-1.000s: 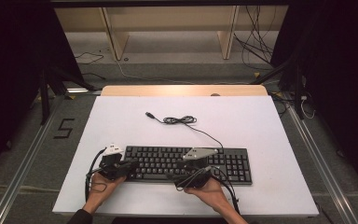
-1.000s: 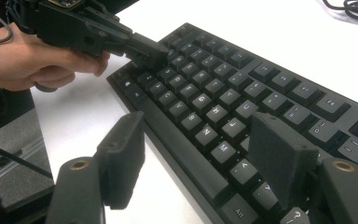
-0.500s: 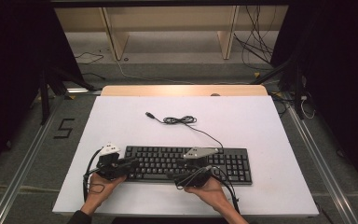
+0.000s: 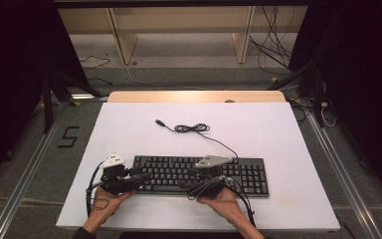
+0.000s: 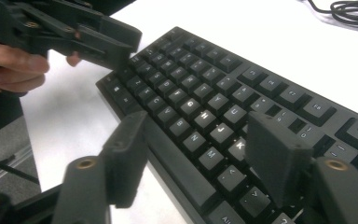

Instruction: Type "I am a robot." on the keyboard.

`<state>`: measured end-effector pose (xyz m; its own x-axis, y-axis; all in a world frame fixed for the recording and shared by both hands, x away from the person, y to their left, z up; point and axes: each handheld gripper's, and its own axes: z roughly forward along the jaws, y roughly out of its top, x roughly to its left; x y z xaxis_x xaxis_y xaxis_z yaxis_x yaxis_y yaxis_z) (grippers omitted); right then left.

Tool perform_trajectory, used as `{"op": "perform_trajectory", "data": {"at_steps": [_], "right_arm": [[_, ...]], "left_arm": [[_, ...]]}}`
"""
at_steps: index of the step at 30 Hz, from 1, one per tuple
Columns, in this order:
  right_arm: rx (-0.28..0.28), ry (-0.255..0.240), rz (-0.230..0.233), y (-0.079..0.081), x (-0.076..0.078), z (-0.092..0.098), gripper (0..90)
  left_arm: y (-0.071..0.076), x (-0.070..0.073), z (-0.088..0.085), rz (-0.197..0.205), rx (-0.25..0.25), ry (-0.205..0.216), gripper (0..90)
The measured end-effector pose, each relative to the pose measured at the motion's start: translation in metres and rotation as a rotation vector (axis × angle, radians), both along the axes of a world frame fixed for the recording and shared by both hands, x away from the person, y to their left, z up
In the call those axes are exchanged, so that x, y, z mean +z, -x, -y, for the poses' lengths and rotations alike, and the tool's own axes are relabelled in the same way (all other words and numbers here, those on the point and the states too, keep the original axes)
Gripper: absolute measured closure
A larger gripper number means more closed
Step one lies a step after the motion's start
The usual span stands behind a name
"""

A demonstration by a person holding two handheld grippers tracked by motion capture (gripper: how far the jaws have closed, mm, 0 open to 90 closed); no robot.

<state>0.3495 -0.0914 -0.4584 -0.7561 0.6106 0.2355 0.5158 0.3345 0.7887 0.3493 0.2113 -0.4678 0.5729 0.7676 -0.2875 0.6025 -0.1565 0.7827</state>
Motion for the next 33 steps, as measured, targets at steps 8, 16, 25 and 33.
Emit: {"op": "perform_trajectory", "data": {"at_steps": [8,16,25,33], "right_arm": [[-0.02,0.025,-0.01,-0.004,-0.002,-0.001,63.4],[-0.026,0.056,-0.019,-0.007,-0.006,-0.003,80.3],[-0.02,0.081,-0.029,-0.01,-0.012,-0.008,90.0],[-0.013,0.097,-0.04,-0.012,-0.016,-0.013,90.0]], "left_arm": [[0.005,0.003,0.0,0.014,-0.006,0.019,38.5],[0.009,0.006,-0.001,0.026,-0.011,0.034,34.2],[0.012,0.007,0.001,0.03,-0.018,0.038,32.3],[0.016,0.007,0.004,0.036,-0.025,0.044,31.4]]}}
